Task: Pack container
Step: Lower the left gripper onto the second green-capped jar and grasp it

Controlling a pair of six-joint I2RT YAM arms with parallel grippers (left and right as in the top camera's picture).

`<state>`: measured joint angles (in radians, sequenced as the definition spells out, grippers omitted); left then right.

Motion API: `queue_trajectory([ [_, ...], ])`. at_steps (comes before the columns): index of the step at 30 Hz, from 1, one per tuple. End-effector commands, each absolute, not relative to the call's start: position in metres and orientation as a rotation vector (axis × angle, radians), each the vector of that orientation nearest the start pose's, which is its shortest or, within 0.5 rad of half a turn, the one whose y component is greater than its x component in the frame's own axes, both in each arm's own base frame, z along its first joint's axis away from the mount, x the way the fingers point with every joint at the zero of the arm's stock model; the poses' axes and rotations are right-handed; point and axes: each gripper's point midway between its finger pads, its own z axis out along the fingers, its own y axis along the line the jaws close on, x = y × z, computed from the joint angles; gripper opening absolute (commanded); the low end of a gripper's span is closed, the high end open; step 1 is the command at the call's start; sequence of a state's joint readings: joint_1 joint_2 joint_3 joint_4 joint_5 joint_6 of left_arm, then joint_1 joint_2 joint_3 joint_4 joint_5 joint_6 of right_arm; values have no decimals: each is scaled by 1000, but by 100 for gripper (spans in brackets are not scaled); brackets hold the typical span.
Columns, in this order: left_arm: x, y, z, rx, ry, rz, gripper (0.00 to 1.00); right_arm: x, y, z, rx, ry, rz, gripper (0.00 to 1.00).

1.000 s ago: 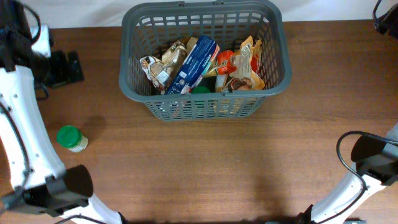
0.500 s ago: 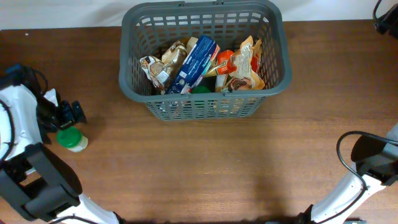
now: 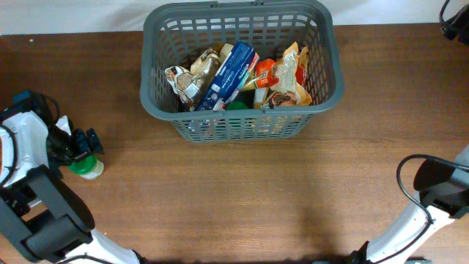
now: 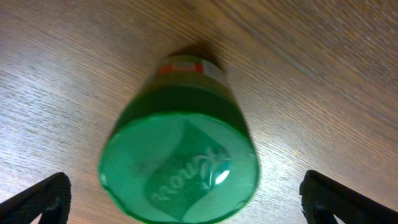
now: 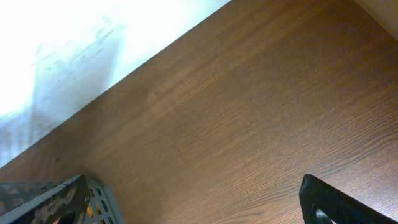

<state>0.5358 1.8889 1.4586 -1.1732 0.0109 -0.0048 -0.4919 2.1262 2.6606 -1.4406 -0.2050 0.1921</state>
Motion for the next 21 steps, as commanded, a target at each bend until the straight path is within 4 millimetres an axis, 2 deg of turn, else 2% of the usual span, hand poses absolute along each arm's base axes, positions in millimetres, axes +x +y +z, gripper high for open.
queue_trajectory([
  [1,289,179,67,-881,3047,-27,100,450,-199,321,747,2343,139,99],
  [13,293,177,52,-881,3025,-67,99,450,-199,321,748,2342,139,99],
  [18,295,179,41,-886,3037,-73,92,450,-199,321,747,2343,139,99],
  [21,293,178,32,-894,3063,-87,80,450,-199,321,747,2343,139,99],
])
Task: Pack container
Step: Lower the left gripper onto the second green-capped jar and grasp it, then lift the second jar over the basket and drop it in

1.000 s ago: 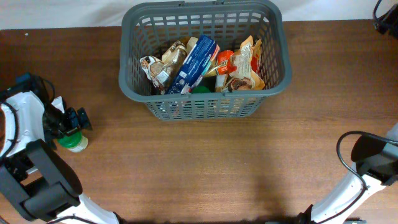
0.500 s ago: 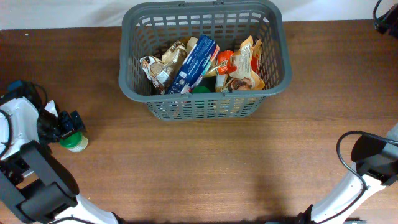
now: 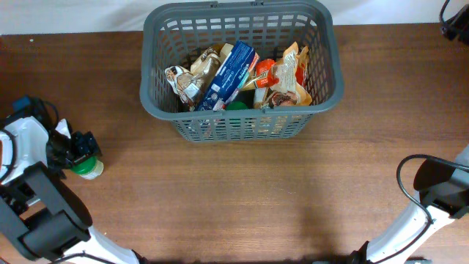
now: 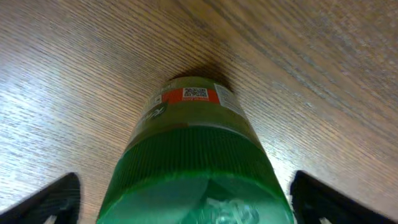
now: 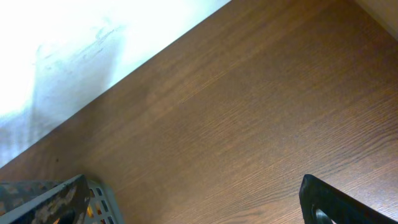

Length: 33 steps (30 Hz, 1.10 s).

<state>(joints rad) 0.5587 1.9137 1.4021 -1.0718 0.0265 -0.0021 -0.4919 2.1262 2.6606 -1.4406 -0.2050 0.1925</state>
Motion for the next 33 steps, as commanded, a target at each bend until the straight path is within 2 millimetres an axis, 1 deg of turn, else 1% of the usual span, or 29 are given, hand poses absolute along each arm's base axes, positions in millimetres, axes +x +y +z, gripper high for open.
queue_trajectory([
  [1,293,177,29,-897,3071,-91,79,450,-199,321,747,2342,139,99],
  [2,292,177,26,-901,3081,-96,78,450,-199,321,747,2343,139,99],
  [5,292,177,25,-901,3084,-98,77,450,-199,321,747,2343,139,99],
  [9,292,177,25,-901,3084,-97,68,450,-199,321,747,2343,139,99],
  [10,292,177,25,-901,3084,-98,63,450,-199,321,747,2343,139,99],
  [11,292,177,25,-901,3084,-98,53,450,-199,321,748,2342,139,99],
  [12,292,177,25,-901,3084,-98,47,450,-199,321,747,2343,139,99],
  [14,295,173,26,-833,3089,-144,27,450,-199,321,747,2343,139,99],
  [15,302,167,31,-781,3073,-220,15,450,-199,321,747,2343,139,99],
  [18,312,168,46,-761,3044,-239,12,450,-199,321,747,2343,139,99],
  [19,318,170,58,-740,3030,-228,11,450,-199,321,747,2343,139,99],
  [21,327,171,76,-707,3008,-210,10,450,-199,321,748,2342,139,99],
  [22,334,171,92,-664,2990,-195,9,450,-199,321,747,2343,139,99],
  [23,338,171,105,-634,2976,-182,9,450,-199,321,748,2342,139,99],
  [24,346,169,128,-594,2943,-159,9,450,-199,321,747,2343,139,99],
  [27,361,162,173,-490,2870,-113,9,450,-199,321,748,2342,139,99],
  [28,368,157,195,-435,2833,-91,9,450,-199,321,747,2343,139,99],
  [30,375,146,228,-355,2777,-63,8,450,-199,321,747,2343,139,99],
  [32,384,130,268,-249,2690,-28,2,450,-199,321,747,2343,139,98],
  [33,387,121,286,-192,2648,-12,2,450,-199,321,747,2343,139,99],
])
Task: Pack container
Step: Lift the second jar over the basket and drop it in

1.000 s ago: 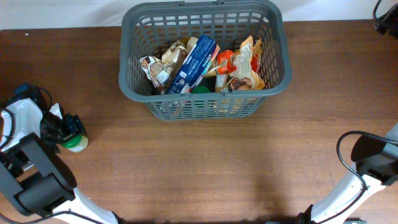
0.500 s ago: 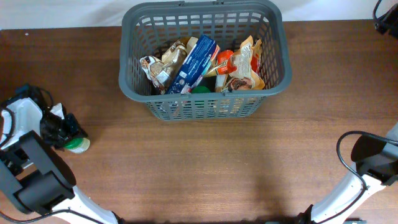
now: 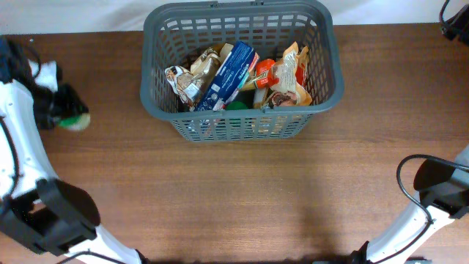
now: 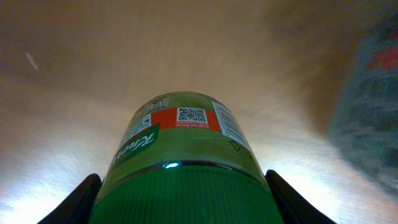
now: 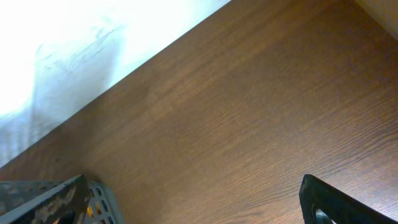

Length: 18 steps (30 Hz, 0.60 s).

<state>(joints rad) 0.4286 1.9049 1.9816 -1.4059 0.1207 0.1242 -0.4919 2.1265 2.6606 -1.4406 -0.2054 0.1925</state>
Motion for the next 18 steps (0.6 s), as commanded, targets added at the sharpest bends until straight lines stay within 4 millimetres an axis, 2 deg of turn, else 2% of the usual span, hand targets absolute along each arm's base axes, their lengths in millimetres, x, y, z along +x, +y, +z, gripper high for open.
queue_trajectory([
  [1,391,109,307,-118,2594,7,2,450,-199,321,747,2343,139,99],
  [4,398,74,364,75,2431,55,2,450,-199,321,747,2343,139,99],
  [5,399,63,377,127,2387,66,2,450,-199,321,747,2343,139,99],
  [6,400,46,397,216,2320,80,2,450,-199,321,747,2343,139,99],
  [10,401,-9,437,514,2138,116,2,450,-199,321,748,2342,139,99],
  [11,402,-23,442,581,2103,118,2,450,-199,321,748,2342,139,99],
  [12,402,-48,444,696,2054,116,2,450,-199,321,747,2343,139,99],
  [14,402,-76,439,835,2014,110,2,450,-199,321,747,2343,139,99],
  [16,401,-106,427,981,1986,93,2,450,-199,321,747,2343,139,99],
  [18,398,-133,406,1136,1979,75,2,450,-199,321,747,2343,139,99],
])
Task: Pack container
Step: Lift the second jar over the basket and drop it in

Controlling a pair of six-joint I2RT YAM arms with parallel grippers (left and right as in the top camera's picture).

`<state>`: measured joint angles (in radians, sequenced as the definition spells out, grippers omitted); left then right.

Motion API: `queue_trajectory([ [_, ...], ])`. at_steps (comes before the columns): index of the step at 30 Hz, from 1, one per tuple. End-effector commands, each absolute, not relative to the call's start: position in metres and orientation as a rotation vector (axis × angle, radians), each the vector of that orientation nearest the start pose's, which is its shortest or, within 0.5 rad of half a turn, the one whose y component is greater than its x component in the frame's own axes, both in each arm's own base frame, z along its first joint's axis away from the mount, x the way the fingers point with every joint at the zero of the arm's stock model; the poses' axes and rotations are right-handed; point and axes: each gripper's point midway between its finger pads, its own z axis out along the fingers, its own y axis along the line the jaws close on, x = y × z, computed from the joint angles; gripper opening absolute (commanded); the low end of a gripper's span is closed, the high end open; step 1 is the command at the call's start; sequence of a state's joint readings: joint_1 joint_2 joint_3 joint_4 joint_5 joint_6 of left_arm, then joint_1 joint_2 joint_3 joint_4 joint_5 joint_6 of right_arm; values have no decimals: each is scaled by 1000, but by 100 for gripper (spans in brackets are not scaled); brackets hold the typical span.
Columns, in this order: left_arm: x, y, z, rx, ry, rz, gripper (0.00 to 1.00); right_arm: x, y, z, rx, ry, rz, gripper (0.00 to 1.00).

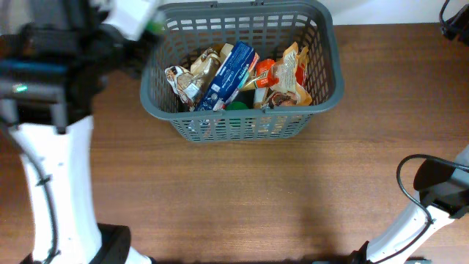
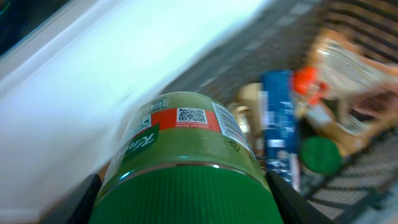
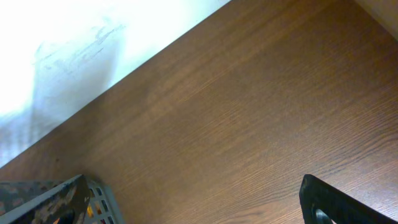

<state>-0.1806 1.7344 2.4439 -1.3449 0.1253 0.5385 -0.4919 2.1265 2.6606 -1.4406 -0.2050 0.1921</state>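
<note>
My left gripper (image 2: 183, 208) is shut on a green jar (image 2: 180, 134) with a ribbed green lid and a red-and-green label. In the overhead view the left gripper (image 1: 143, 22) is raised over the far left corner of the grey basket (image 1: 242, 126), and only a sliver of the green jar (image 1: 154, 26) shows. The basket holds a blue box (image 1: 229, 73), snack bags (image 1: 289, 73) and a green lid (image 1: 236, 105). My right gripper (image 3: 199, 205) stands open over bare table by the far right corner, nothing between its fingers.
The left arm's white body (image 1: 51, 139) rises high over the left side of the brown table (image 1: 293, 198). The right arm's base and cable (image 1: 432, 183) sit at the front right. A white wall borders the table's far edge.
My left gripper, still holding the jar, has gone from above the table left of the basket to high over the basket's far left corner. The right arm has not moved.
The jar stood on the table at the left with my left gripper open above it. Then the open fingers were lower around it. Then the gripper was shut on the jar and held it off the table, and now it is at the basket.
</note>
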Motion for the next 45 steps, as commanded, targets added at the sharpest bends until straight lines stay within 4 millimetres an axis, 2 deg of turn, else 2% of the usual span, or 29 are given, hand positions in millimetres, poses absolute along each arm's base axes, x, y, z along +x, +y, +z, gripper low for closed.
queue_trajectory([
  [1,398,-143,395,1201,1982,66,2,450,-199,321,747,2342,139,99],
  [4,398,-172,351,1383,2024,25,2,450,-199,321,747,2343,139,99],
  [7,400,-191,308,1527,2073,-11,1,450,-199,321,747,2343,139,99],
  [11,399,-206,251,1710,2148,-62,2,450,-199,321,747,2343,139,99],
  [16,397,-215,202,1838,2227,-113,2,450,-199,321,747,2343,139,99],
  [21,397,-225,178,1895,2248,-137,2,450,-199,321,747,2343,139,99],
  [34,396,-231,176,1922,2221,-135,3,450,-199,321,748,2343,139,99],
  [36,396,-231,176,1923,2223,-136,32,450,-199,321,748,2342,139,99],
  [37,395,-231,176,1924,2224,-137,72,450,-199,321,747,2343,139,99],
  [38,395,-231,176,1925,2225,-138,99,450,-199,321,747,2343,139,99],
  [45,393,-233,176,1889,2258,-149,99,450,-199,321,747,2343,139,99],
])
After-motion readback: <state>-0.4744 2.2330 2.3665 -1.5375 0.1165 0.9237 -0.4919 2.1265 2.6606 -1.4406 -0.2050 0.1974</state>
